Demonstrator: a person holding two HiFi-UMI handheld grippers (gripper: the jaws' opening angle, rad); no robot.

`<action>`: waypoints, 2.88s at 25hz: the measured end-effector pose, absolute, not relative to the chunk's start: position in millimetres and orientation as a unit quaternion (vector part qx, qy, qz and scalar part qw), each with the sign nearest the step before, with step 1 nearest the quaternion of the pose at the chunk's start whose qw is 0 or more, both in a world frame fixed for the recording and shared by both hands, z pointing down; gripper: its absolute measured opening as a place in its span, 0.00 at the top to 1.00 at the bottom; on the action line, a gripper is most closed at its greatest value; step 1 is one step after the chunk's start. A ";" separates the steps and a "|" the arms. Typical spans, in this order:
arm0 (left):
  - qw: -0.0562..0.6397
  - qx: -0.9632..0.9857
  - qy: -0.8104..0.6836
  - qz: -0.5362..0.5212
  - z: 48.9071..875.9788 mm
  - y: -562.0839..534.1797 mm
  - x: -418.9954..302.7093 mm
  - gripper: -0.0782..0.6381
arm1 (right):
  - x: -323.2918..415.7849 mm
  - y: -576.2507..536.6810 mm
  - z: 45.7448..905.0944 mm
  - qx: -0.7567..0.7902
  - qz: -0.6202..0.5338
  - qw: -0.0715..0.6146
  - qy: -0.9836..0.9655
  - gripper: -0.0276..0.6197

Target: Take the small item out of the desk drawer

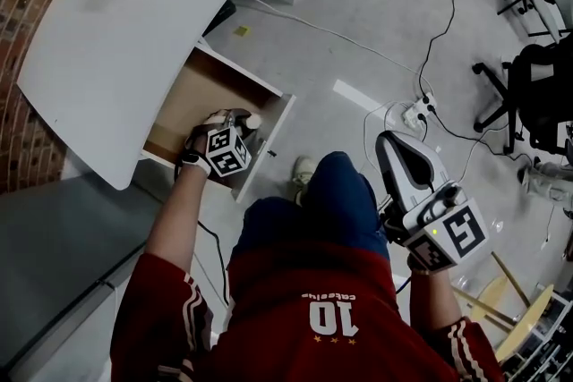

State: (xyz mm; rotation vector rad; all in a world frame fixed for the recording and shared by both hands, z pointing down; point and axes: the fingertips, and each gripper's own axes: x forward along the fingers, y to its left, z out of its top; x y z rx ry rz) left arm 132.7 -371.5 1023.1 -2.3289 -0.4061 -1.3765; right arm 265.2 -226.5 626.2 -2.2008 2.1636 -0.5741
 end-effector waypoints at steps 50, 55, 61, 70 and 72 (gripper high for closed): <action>-0.012 -0.977 0.121 -0.177 463.9 -266.7 -66.6 0.69 | 22.0 -149.6 299.7 -0.616 -0.083 -0.006 0.783 0.97; -0.032 -0.978 0.156 -0.137 416.6 -250.6 -97.6 0.69 | 0.2 -135.3 287.2 -0.627 -0.075 -0.012 0.775 0.97; -0.056 -0.975 0.202 -0.079 356.3 -227.8 -122.4 0.69 | -11.5 -123.4 275.4 -0.642 -0.066 -0.007 0.764 0.97; -0.033 -0.966 0.255 -0.038 306.0 -204.5 -152.5 0.69 | -17.4 -107.0 266.6 -0.654 -0.043 -0.005 0.755 0.97; -0.031 -0.964 0.263 -0.033 300.0 -201.2 -159.4 0.69 | -17.9 -103.4 266.9 -0.656 -0.042 -0.004 0.754 0.97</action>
